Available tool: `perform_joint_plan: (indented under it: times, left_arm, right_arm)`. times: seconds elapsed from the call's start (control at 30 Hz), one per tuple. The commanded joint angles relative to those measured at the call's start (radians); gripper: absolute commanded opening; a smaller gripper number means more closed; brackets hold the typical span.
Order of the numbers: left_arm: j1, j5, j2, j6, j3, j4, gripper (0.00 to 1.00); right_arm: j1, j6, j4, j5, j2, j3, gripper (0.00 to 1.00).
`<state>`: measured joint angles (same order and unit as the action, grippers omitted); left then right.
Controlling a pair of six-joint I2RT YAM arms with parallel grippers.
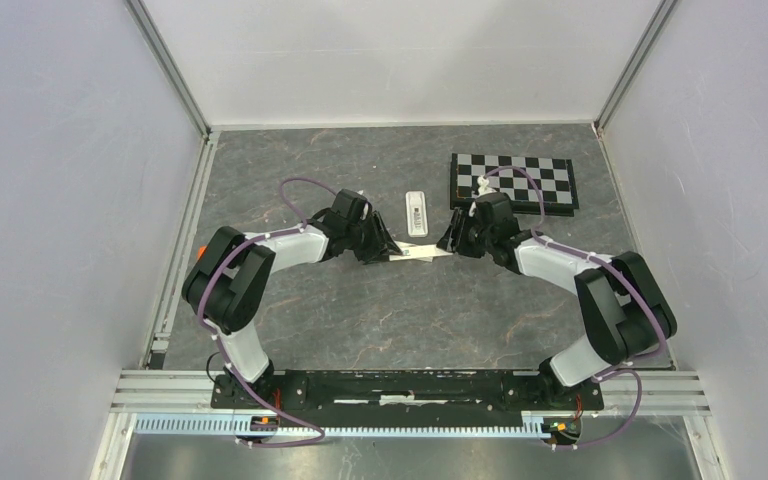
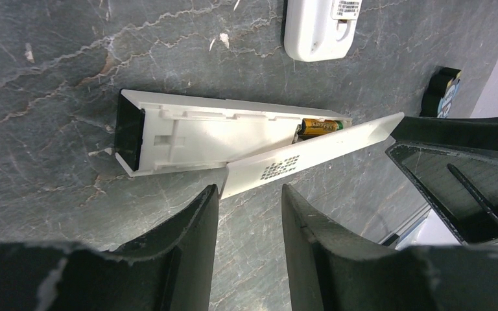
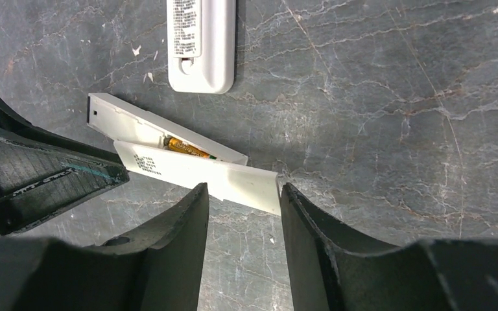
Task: Load the batteries into the remote control
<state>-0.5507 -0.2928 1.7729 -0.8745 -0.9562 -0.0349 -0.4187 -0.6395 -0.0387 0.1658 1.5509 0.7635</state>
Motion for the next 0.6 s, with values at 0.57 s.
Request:
perform_joint_plan:
  times: [0.57]
  left_arm:
    - [0.027,0.022,-0.059,-0.060,-0.052,-0.033,0.48]
  right_arm:
    - [-0.010,-0.004,-0.030,0.087,0.089,0.095,0.50]
